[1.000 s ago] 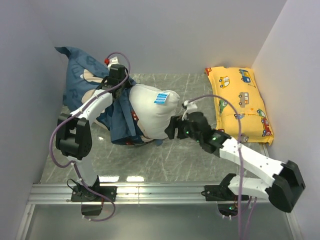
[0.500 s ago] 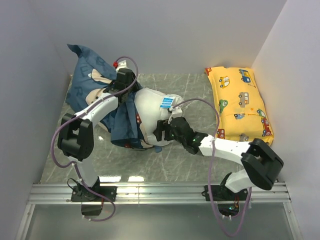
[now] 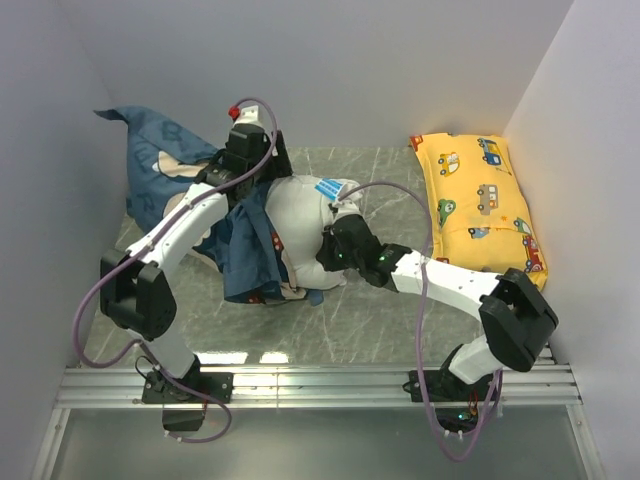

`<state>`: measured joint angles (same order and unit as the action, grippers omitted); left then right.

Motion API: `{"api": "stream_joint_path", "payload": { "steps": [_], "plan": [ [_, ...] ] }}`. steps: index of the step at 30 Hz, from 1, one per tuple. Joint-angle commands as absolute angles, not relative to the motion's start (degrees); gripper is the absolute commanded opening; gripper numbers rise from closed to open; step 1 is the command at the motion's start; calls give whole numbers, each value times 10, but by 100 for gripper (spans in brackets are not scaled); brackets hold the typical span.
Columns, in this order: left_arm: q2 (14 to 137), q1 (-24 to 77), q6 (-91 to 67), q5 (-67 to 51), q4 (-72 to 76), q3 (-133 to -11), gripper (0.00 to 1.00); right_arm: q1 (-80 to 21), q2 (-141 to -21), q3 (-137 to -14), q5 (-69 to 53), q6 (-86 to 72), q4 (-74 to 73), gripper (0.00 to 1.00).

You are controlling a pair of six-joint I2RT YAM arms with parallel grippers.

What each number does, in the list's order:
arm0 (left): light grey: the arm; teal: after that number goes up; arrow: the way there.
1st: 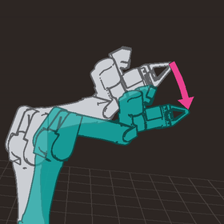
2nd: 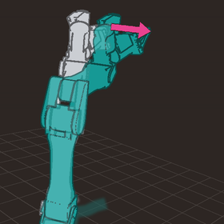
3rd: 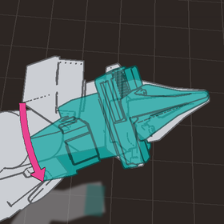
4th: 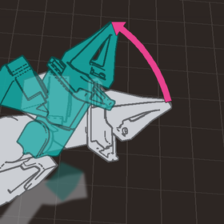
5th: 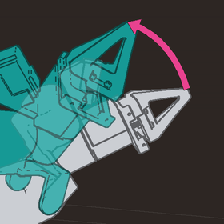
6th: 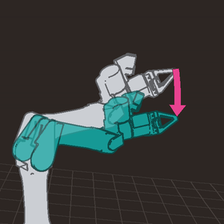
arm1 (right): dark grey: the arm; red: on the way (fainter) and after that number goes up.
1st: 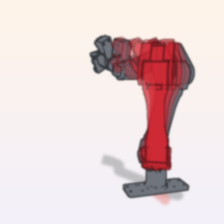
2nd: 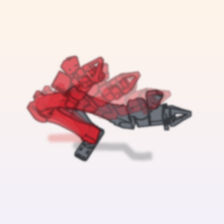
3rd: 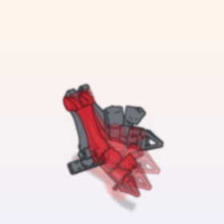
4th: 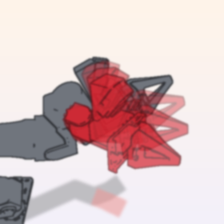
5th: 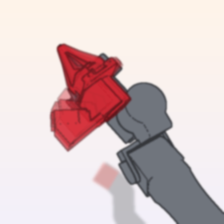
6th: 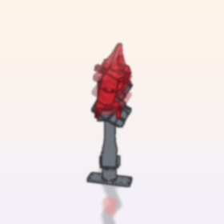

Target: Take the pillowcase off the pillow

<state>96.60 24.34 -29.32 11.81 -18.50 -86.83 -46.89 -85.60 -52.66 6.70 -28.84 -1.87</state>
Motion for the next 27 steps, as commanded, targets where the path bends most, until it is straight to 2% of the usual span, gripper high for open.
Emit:
{"api": "stream_joint_path", "payload": {
  "steps": [1,6,14,23,27],
  "plan": [
    [910,267,-257,94,-263,-916,85,-460,-836,-550,2,-293,-79,0],
    [805,267,-257,104,-243,-903,89,-431,-785,-556,-17,-296,-112,0],
    [682,268,-281,117,-270,-854,88,-383,-759,-599,-34,-278,-156,0],
    [524,289,-351,54,-204,-572,89,-336,-751,-652,-69,-258,-189,0],
    [515,294,-375,20,-156,-488,90,-333,-757,-678,-70,-252,-202,0]
  ]
}}
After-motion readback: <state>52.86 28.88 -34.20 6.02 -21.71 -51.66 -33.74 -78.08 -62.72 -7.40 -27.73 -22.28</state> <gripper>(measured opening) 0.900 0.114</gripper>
